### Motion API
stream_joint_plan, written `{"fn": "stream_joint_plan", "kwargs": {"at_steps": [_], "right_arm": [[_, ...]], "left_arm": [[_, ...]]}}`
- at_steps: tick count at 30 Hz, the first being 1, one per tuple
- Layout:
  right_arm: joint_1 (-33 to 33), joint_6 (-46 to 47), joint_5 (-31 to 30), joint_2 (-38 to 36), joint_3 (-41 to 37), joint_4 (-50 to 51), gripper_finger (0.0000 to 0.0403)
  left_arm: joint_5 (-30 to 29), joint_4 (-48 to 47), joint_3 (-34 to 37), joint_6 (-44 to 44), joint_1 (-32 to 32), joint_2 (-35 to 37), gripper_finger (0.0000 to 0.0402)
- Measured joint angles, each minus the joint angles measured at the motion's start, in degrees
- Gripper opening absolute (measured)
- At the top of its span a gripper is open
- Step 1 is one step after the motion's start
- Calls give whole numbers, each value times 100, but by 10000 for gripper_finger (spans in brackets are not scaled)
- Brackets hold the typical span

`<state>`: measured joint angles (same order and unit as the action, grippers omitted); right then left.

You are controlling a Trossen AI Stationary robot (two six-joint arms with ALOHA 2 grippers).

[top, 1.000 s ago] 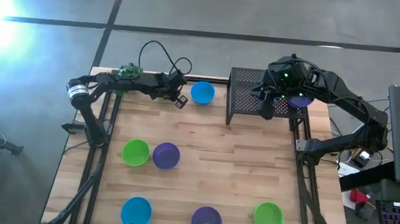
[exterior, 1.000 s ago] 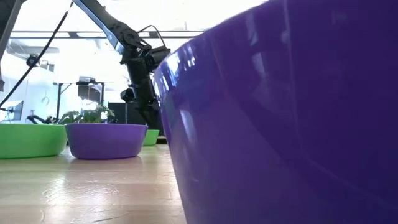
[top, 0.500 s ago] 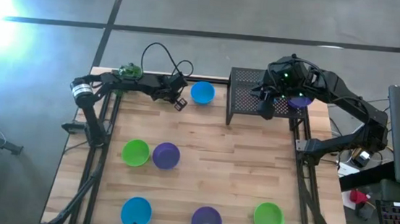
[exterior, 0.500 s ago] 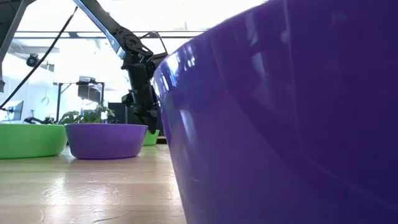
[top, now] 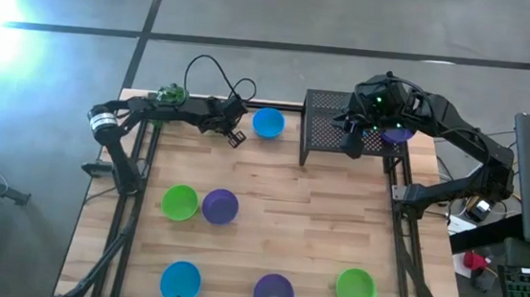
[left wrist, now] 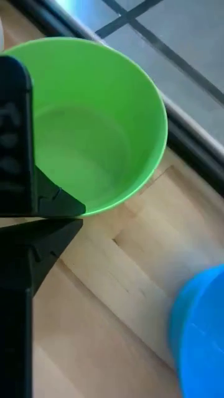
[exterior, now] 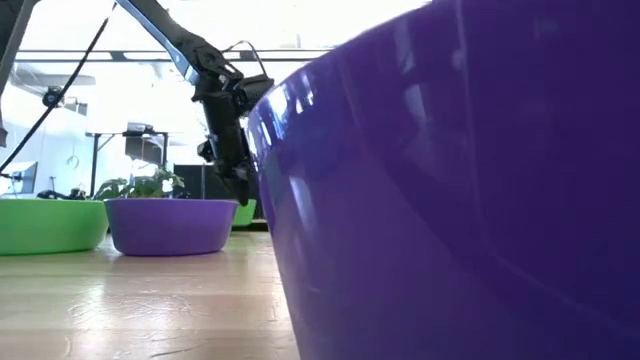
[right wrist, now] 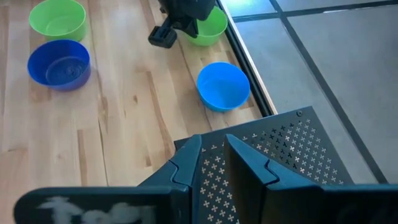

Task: Pick & Place Mini bowls
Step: Put the top green bowl on the shelf

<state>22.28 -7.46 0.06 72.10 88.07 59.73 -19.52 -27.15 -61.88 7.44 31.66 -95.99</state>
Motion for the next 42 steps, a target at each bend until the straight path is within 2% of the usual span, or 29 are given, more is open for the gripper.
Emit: {"fn": "stream_joint_plan", "kwargs": {"at_steps": [5,11,22,30,36,42], "right_arm": [[0,0,0,0,0,2,63],[0,0,-5,0,0,4,63],[-2,-2,-5,0,0,2,63],[-2,-234,19,98,-24,-117,64],[-4,-716,48,224,-28,-491,89],[-132,-1268,63,537,-35,-1048,121]], "left_arm": [[-7,-133,-61,-240,-99,474,1],[2,-476,-423,-619,-533,880,1],[-11,-954,-1721,-1625,-1398,844,0],[-1089,-693,-1776,-2736,-2178,842,0],[-1424,-556,-1764,-3333,-2562,837,0],[-1799,-287,-1758,-4331,-2840,824,0]]}}
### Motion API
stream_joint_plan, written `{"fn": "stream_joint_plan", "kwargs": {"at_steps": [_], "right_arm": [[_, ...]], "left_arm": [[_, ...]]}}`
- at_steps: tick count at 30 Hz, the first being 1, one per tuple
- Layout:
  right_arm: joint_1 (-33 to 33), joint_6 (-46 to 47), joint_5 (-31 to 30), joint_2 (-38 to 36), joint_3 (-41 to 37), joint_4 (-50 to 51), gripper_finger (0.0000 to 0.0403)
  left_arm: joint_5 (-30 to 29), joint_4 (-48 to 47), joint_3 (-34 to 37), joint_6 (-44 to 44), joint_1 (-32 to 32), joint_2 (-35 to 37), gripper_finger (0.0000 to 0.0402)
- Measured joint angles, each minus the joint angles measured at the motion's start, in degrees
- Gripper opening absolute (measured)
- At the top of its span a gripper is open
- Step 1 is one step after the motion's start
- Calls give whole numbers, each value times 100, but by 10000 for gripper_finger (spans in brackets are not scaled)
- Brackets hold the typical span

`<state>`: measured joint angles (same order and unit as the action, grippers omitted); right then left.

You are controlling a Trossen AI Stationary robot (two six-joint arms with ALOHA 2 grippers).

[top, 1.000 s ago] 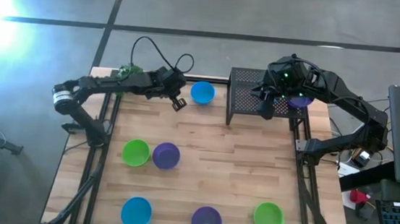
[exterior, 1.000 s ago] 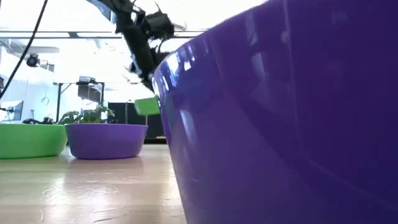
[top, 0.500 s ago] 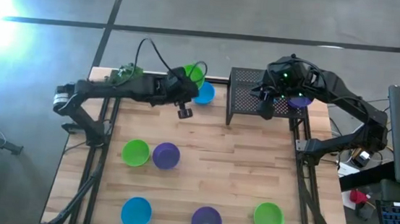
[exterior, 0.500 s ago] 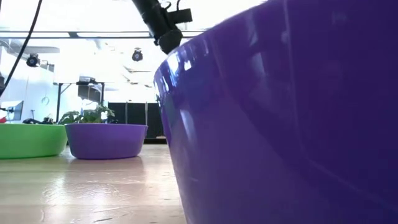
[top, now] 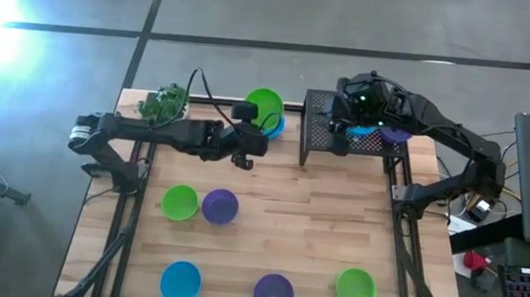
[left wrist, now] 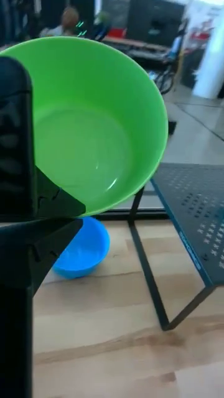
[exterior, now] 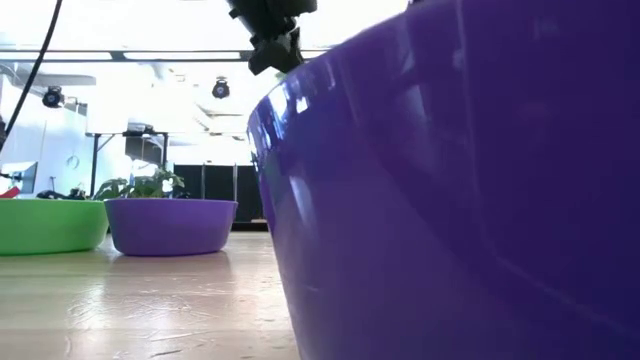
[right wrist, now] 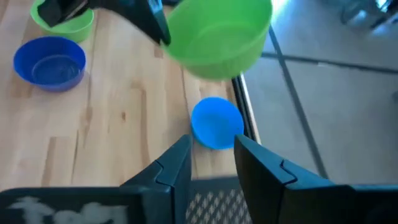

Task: Pick & Place Mini bowls
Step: Put the top green bowl on the shelf

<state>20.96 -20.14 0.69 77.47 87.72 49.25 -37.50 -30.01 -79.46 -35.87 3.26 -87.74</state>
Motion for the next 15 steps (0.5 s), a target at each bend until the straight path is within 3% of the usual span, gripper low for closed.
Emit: {"fn": "stream_joint_plan", "kwargs": {"at_steps": [15], "right_arm": [[-58,-194,-27,574,0,-1681,142]], "left_arm": [[-459,-13,9,-856,-128,0,0]]}}
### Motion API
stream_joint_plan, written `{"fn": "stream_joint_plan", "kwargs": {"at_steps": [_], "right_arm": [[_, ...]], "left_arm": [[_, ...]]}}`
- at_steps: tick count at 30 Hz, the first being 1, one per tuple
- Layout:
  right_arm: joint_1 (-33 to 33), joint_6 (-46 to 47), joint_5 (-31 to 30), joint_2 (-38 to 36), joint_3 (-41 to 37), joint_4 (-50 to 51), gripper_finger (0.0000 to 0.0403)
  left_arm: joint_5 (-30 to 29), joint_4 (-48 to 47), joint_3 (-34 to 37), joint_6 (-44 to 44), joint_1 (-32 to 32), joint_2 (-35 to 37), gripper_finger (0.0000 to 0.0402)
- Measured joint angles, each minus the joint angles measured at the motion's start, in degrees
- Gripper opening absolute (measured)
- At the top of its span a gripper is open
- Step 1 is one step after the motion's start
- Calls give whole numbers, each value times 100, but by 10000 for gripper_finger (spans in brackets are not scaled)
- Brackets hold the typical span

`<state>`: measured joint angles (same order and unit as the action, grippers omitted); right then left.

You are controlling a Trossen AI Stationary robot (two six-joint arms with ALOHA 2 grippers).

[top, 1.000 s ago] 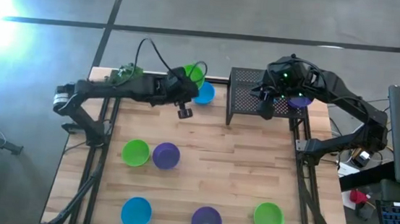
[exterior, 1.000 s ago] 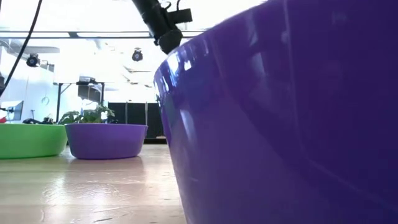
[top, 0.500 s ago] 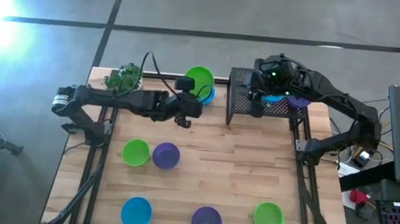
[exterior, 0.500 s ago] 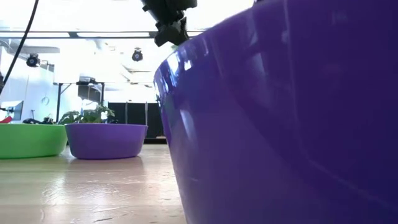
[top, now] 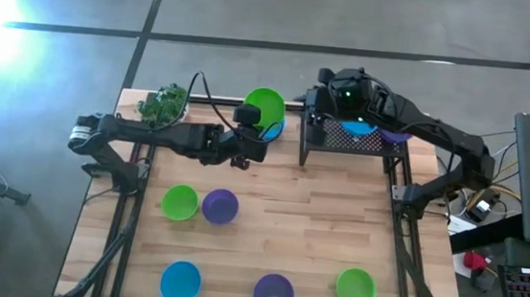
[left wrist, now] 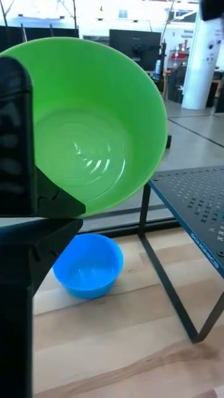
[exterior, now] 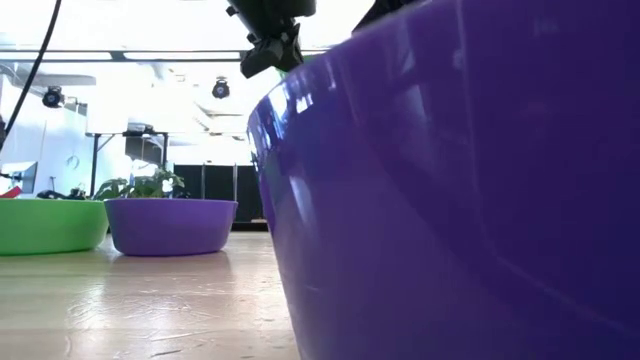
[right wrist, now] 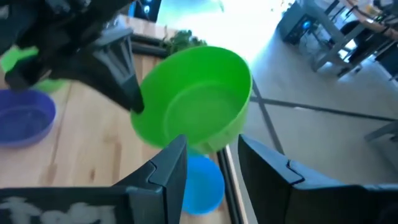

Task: Pick & Place Mini bowls
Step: Put the top green bowl on the shelf

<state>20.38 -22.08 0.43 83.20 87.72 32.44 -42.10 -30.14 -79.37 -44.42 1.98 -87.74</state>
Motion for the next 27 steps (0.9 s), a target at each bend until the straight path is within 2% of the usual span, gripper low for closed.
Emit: {"fn": "stream_joint_plan", "kwargs": {"at_steps": [10,16,21,27], "right_arm": [[4,509,-88,413,0,-491,131],[13,484,-288,587,0,-602,123],[9,557,-758,669,0,-607,117],[11,560,-783,671,2,-605,116]], "left_arm": [[-3,10,0,-115,-23,0,0],[-6,5,0,-121,-107,0,0],[-193,9,0,-192,-213,0,0],[-294,10,0,-219,-276,-2,0]]}}
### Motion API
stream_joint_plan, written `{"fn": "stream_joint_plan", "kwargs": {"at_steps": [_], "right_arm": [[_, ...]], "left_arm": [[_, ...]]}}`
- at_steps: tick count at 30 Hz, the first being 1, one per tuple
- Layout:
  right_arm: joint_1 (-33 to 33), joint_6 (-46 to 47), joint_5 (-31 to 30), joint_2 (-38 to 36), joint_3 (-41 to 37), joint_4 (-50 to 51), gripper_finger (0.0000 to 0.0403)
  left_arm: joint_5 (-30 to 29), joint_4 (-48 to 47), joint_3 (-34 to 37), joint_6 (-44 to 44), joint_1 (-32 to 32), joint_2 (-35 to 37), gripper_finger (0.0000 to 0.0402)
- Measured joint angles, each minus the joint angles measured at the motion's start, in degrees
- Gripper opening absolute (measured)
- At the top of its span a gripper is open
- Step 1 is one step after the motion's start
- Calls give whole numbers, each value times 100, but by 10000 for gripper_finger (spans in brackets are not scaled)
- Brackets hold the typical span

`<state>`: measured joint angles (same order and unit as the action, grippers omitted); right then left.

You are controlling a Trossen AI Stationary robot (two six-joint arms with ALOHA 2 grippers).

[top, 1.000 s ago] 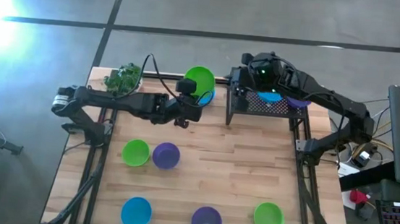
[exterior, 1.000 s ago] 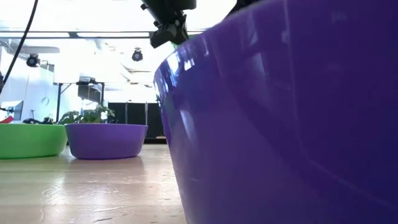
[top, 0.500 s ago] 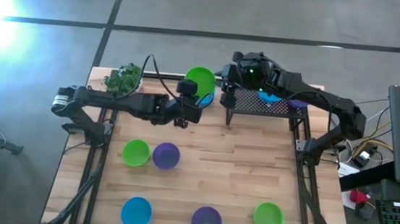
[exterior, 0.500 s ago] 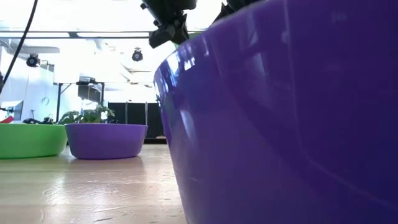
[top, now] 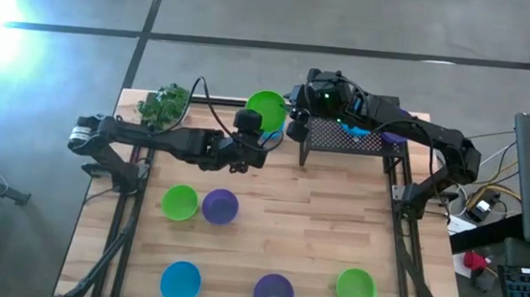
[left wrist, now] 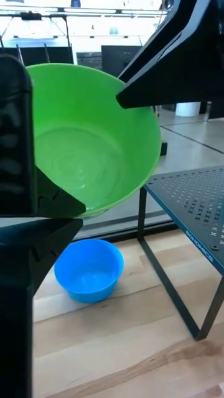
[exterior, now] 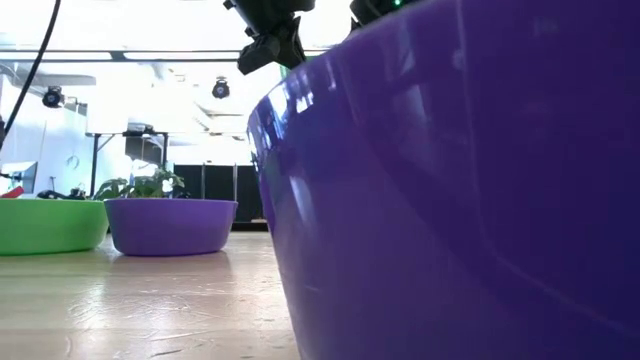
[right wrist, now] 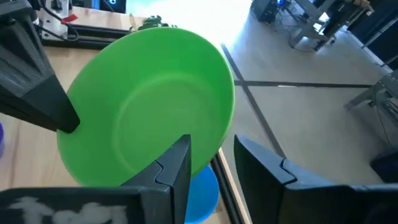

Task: Pick & Place Mini bowls
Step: Put the top green bowl on the shelf

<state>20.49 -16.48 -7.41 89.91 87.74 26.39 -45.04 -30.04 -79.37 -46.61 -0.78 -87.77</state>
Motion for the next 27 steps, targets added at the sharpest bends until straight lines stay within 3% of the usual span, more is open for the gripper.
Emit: {"fn": "stream_joint_plan", "kwargs": {"at_steps": [12,19,27], "right_arm": [[4,410,-32,0,4,124,79],[9,414,-32,0,9,220,19],[9,410,-30,0,9,199,11]], "left_arm": [[-238,240,4,-146,-7,-4,0],[-236,347,3,-135,-7,-7,0],[-247,356,2,-81,-7,-7,0]]}}
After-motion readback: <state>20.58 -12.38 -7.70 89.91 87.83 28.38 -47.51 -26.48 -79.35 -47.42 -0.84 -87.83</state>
